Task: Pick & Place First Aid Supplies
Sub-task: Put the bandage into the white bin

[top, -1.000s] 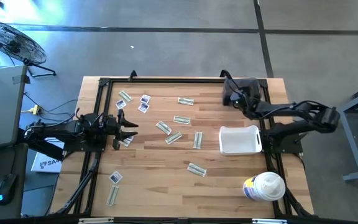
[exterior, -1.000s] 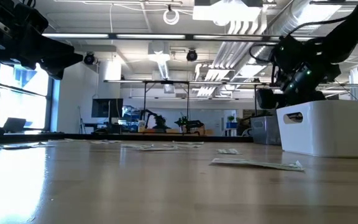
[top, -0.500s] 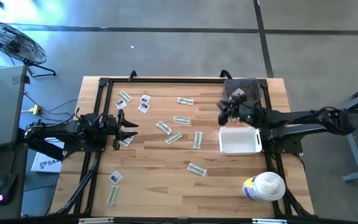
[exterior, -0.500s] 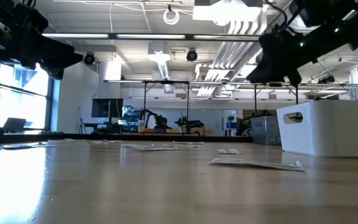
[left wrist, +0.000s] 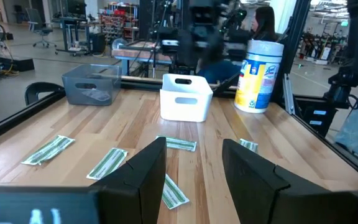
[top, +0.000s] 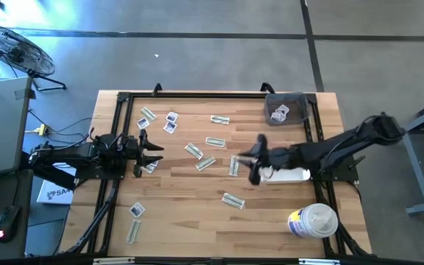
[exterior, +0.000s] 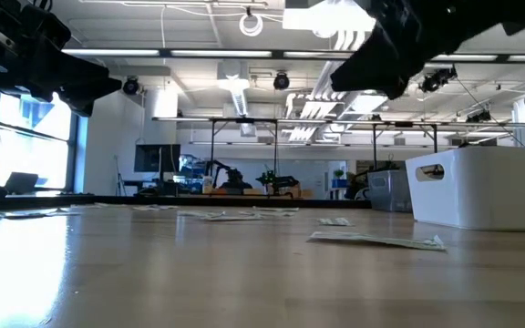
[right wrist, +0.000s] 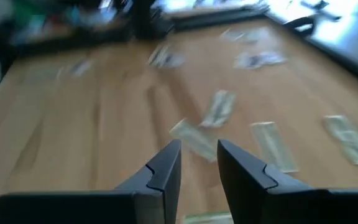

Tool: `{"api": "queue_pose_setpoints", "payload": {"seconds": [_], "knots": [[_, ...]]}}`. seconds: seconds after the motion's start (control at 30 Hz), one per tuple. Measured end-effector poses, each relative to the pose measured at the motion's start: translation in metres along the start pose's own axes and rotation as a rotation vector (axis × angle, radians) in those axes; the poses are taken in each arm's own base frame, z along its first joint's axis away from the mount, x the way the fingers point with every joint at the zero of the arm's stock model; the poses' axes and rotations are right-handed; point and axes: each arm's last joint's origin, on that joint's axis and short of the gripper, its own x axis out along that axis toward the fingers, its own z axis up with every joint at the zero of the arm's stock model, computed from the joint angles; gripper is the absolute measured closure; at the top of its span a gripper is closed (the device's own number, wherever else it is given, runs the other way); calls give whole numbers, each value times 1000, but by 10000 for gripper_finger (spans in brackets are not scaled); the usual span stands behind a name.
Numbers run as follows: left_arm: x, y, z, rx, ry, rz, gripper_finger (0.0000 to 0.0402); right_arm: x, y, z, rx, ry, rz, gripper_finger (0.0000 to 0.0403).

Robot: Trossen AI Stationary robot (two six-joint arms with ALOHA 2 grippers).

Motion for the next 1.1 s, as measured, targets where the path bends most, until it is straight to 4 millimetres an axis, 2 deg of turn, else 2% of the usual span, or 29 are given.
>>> {"api": "queue_pose_setpoints", "payload": {"seconds": [0.13,0.23,0.47,0.67,0.83,1.1], "knots": [[0,0,0,0,0,0,246,25,32,0,-124,174,112,304],[0,0,0,0,0,0,246,43,52,-7,-147,303,181,304],[0,0,0,0,0,0,246,81,83,-19,-267,533,191,304],[0,0,0,0,0,0,246,101,85,-22,-252,620,157,304],[0,0,0,0,0,0,246,106,78,-27,-271,626,119,304],[0,0,0,0,0,0,246,109,70,-43,-247,620,149,304]]}}
